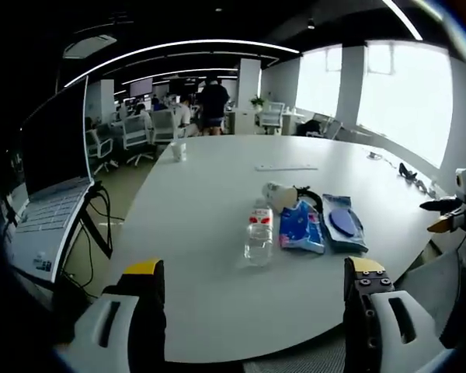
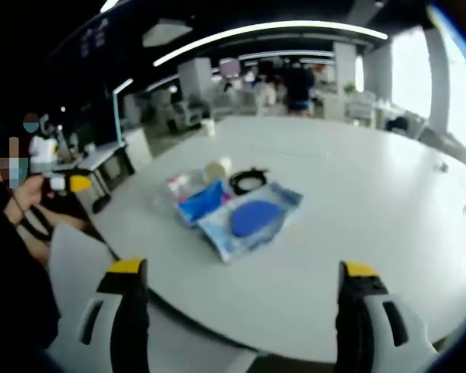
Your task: Arrange the tabletop items into an orderly group along one side of the table until the central work area is clear of visible clutter.
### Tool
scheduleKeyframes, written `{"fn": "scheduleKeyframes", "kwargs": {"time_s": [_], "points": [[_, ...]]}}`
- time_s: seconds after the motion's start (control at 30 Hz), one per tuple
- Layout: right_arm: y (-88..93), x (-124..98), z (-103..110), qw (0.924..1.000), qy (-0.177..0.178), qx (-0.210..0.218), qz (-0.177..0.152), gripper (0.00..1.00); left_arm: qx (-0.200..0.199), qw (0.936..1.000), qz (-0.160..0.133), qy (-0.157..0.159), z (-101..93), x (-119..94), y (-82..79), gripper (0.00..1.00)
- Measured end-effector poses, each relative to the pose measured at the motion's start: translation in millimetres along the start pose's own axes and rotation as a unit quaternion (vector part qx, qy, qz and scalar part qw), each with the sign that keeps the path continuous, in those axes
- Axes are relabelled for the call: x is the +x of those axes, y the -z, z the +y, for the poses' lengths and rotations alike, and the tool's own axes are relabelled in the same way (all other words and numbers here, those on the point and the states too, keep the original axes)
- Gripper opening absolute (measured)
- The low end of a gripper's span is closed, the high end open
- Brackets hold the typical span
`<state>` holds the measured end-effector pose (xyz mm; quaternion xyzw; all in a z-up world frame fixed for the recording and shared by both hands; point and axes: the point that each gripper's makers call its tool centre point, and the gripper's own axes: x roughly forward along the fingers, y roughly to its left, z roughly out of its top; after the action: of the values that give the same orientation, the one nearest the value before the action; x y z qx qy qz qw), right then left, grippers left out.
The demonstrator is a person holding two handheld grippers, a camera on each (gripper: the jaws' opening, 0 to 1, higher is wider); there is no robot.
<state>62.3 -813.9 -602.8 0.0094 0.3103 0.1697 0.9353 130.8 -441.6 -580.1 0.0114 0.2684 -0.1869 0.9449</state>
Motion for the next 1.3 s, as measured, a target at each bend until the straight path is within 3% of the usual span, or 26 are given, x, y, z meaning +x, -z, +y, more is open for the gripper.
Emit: {"fn": "scheduleKeyframes", "kwargs": {"time_s": [1.3], "points": [[6.3, -1.8, 0.7, 0.9999, -0.005, -0.004, 0.014, 1.0, 0.006, 0.9999, 0.009, 0.013, -4.1, 0.6, 3.3, 0.93]]}}
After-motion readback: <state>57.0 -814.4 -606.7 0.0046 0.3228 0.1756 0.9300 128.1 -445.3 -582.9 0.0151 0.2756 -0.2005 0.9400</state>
